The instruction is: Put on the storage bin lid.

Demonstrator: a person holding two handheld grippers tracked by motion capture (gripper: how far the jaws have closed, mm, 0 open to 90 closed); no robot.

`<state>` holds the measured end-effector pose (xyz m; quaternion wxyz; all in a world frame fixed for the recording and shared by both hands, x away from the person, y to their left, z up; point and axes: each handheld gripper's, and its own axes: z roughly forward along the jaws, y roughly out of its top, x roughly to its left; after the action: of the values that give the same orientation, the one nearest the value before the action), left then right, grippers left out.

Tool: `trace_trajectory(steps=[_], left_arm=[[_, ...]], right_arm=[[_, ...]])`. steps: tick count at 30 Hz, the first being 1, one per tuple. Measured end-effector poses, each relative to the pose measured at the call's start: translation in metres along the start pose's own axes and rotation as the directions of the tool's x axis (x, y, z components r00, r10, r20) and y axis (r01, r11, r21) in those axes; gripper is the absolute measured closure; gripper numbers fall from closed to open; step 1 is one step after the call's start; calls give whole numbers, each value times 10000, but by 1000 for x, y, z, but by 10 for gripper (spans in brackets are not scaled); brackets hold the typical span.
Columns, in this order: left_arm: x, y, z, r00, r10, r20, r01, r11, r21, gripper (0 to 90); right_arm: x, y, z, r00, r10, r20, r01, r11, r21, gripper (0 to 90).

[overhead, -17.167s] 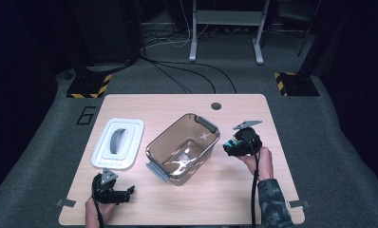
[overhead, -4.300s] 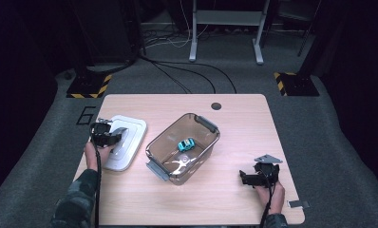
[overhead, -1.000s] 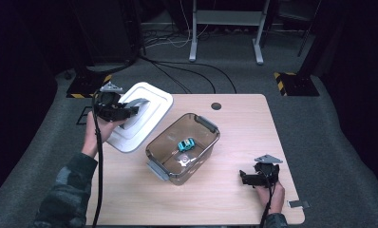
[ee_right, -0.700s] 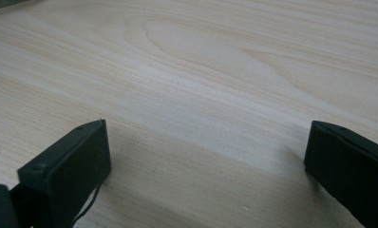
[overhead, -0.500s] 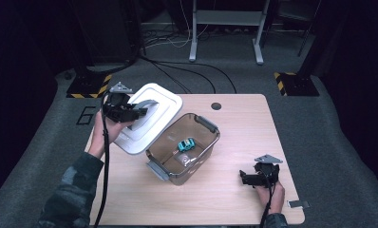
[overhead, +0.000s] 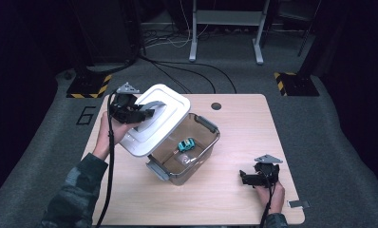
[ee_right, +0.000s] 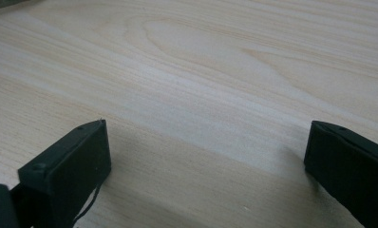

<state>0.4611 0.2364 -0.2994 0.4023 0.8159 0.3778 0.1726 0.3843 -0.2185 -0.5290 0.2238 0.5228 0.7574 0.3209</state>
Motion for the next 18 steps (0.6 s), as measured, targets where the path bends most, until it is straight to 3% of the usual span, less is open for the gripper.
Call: trace_trajectory(steps=[18], left_arm=[[-23, 5, 14, 9993, 192, 318, -199, 9996, 207, 668]], right_arm=[[0, 0, 0, 10000, 3, 5, -3, 10000, -2, 10]])
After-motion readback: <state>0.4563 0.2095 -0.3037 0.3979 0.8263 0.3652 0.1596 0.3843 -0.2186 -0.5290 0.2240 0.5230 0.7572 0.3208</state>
